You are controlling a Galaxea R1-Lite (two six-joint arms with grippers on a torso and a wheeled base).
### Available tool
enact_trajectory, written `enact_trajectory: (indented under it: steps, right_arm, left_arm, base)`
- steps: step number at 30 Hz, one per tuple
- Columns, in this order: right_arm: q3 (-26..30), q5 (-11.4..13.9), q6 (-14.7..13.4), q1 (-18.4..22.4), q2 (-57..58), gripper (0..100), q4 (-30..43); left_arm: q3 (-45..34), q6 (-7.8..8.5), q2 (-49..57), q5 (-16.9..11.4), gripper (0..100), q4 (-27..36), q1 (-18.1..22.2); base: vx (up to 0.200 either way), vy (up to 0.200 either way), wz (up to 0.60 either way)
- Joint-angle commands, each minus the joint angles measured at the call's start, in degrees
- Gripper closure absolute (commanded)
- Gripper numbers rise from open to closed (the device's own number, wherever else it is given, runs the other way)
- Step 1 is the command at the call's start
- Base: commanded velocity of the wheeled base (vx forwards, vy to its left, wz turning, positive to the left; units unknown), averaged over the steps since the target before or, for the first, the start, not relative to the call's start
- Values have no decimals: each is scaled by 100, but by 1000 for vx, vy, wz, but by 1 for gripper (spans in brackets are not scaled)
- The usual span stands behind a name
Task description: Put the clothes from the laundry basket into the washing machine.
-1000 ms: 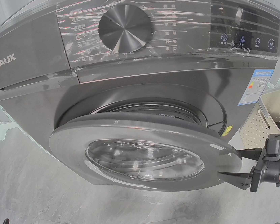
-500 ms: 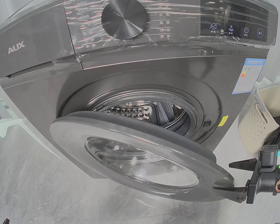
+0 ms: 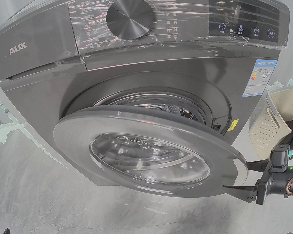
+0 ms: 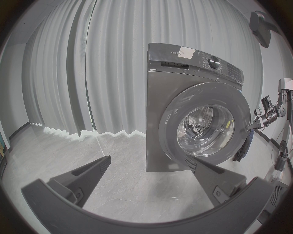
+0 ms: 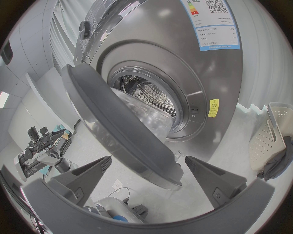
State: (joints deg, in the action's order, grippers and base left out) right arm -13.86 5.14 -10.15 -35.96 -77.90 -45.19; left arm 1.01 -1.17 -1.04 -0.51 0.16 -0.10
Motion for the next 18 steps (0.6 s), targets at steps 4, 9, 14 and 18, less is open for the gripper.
enact_trajectory:
  steps: [4, 9, 14, 18]
  right_arm:
    - [112, 13, -22, -139, 11, 0, 1]
    - [393, 13, -83, -183, 117, 0, -7]
    - [375, 13, -92, -69, 126, 0, -7]
    - [428, 13, -92, 81, 178, 0, -7]
  left_arm:
    - [-84, 56, 104, -2, 0, 11, -8]
    - [-84, 73, 104, -2, 0, 11, -8]
    - [-92, 64, 104, -2, 0, 2, -8]
    - [-92, 73, 104, -2, 0, 2, 1]
  base:
    - [0, 0, 0]
    - [0, 0, 0]
    - [0, 0, 0]
    - [0, 0, 0]
